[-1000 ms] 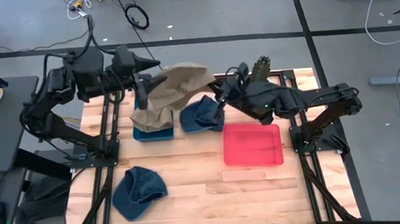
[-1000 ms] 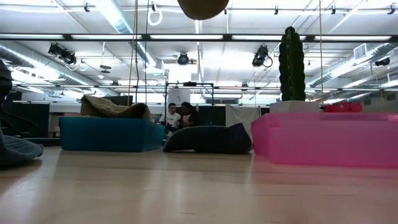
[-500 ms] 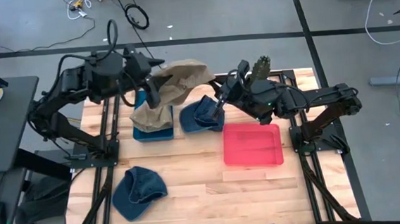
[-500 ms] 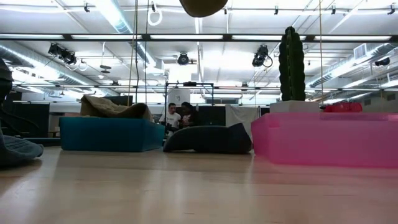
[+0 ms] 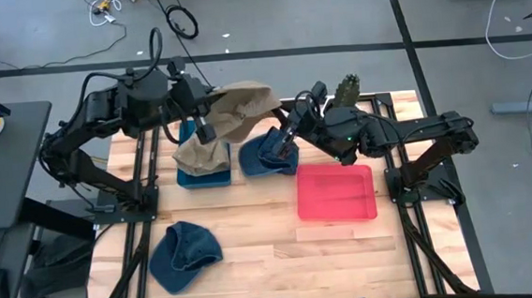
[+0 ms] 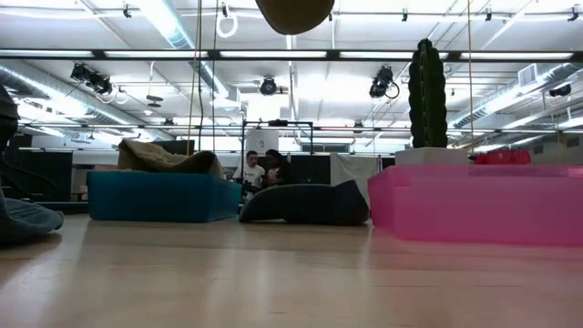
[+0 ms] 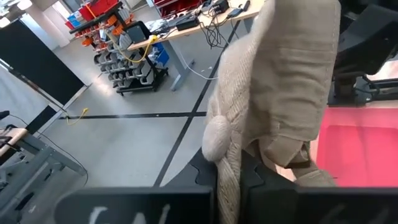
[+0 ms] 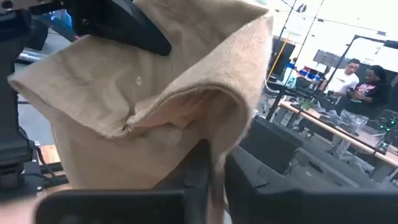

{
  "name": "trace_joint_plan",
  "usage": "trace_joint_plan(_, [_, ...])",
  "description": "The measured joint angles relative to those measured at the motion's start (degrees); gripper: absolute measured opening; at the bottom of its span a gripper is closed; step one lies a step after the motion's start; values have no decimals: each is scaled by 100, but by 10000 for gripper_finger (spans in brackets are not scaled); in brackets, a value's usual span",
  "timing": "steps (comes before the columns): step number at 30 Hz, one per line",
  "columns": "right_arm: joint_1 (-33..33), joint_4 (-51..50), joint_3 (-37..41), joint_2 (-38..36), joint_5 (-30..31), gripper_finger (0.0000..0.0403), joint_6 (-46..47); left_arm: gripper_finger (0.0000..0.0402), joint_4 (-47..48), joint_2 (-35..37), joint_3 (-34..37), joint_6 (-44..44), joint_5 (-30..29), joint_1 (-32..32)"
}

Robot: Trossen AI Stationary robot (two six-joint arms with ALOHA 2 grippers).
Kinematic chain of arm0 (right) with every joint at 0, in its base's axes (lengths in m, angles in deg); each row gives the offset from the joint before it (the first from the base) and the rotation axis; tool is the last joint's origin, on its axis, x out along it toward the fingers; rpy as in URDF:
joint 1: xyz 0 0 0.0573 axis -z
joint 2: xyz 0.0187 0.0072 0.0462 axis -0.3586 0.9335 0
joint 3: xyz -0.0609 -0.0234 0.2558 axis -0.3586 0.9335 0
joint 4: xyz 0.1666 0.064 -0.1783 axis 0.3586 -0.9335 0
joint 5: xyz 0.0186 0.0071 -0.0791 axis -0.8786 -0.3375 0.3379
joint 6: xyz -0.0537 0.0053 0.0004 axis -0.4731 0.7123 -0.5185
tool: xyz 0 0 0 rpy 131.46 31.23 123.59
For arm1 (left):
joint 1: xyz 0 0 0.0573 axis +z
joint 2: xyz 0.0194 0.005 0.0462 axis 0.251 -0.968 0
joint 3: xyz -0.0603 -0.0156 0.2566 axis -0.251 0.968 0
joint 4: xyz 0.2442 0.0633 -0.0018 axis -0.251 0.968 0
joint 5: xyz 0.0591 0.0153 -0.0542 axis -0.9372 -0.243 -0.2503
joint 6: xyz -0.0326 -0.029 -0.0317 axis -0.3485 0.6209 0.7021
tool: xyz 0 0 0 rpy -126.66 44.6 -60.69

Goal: Pick & Place hat
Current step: Put the brown cap into the blue bin

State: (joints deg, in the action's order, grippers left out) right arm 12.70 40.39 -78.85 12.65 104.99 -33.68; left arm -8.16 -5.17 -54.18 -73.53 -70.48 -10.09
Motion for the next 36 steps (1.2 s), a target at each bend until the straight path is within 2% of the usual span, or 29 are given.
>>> trace_joint_plan(5, [-2,-54,0,-16,-325,139,17,9,5,0,0,-135,-138,-2])
trace_joint_plan(11, [-13,-379,0,-75,-236,251,134,6,-7,2,0,-505,-382,-2])
trace_joint_plan(14, [-36,-719,0,-145,-232,289,206,5,-11,2,0,-716,-560,0])
trace_joint_plan(17, [-77,-923,0,-226,-236,309,408,5,-22,2,0,-971,-731,0])
trace_joint_plan(24, [-273,-1130,0,-435,-236,308,579,4,-274,2,0,-1695,-825,0])
trace_joint_plan(31, [-584,-1884,-2,-652,-297,279,1885,4,-529,4,0,-2695,-1188,-66])
trace_joint_plan(34, [-688,-2290,-2,-660,-299,256,2467,4,-515,4,0,-2734,-1203,-85])
trace_joint_plan(36, [-720,-2469,-2,-656,-339,219,2782,4,-503,4,0,-2662,-1203,-87])
